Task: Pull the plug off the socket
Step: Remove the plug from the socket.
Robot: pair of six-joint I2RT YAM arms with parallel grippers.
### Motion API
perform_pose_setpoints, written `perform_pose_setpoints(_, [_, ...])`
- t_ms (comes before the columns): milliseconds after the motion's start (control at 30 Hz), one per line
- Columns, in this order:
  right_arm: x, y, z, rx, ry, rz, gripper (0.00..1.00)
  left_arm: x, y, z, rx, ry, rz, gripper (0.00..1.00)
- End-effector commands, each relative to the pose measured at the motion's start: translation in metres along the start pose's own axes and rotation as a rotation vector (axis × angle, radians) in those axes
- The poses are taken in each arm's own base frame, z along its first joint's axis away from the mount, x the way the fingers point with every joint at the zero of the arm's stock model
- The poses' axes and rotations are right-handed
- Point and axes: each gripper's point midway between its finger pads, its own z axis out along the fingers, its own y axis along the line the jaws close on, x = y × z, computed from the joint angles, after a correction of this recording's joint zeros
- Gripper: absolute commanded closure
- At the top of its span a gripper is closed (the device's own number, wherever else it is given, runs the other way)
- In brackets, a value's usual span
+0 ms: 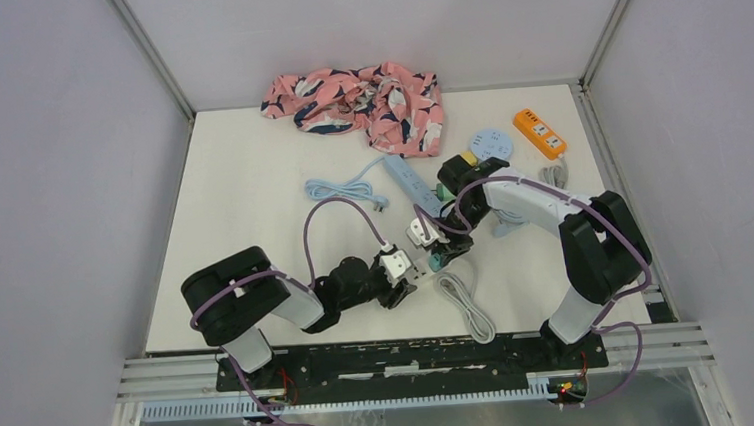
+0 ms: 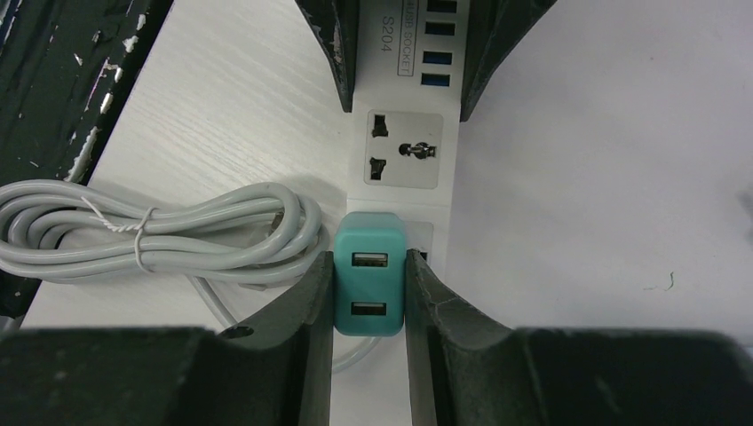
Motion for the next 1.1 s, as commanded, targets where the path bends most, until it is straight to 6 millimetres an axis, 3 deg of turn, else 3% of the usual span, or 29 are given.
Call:
perform_pose_setpoints(0, [-0.034, 0.010, 0.015, -0.026, -0.072, -0.066, 1.00, 0.002, 0.002, -0.001, -0.020, -0.001, -0.021, 0.97])
perform_pose_setpoints(133, [-0.045, 0.002, 0.017, -0.004, -0.090, -0.044, 1.00, 0.002, 0.002, 0.000, -0.017, 0.001, -0.023, 0.97])
perform_pose_setpoints(333, [-0.023, -0.013, -0.008, 0.083, -0.058, 0.015, 1.00, 0.005, 0.003, -0.002, -0.027, 0.009, -0.022, 0.97])
perform_pose_setpoints(433, [-0.010, -0.007, -0.017, 0.081, -0.037, 0.014, 1.00, 0.006, 0.003, -0.002, -0.027, 0.008, -0.023, 0.97])
perform_pose_setpoints(533, [-0.007, 0.002, -0.014, 0.039, -0.039, -0.007, 1.00, 0.007, 0.003, -0.001, -0.027, 0.008, -0.027, 0.97])
perform_pose_setpoints(733, [-0.034, 0.016, 0.002, -0.042, -0.133, -0.038, 1.00, 0.007, 0.002, -0.003, -0.024, 0.007, -0.037, 0.97])
perform_pose_setpoints(900, [-0.063, 0.009, 0.012, -0.034, -0.199, -0.016, 1.00, 0.009, 0.001, -0.002, -0.022, 0.018, -0.043, 0.97])
perform_pose_setpoints(1067, [-0.052, -0.006, -0.004, 0.042, -0.186, 0.029, 1.00, 0.012, 0.001, -0.003, -0.025, 0.026, -0.045, 0.97])
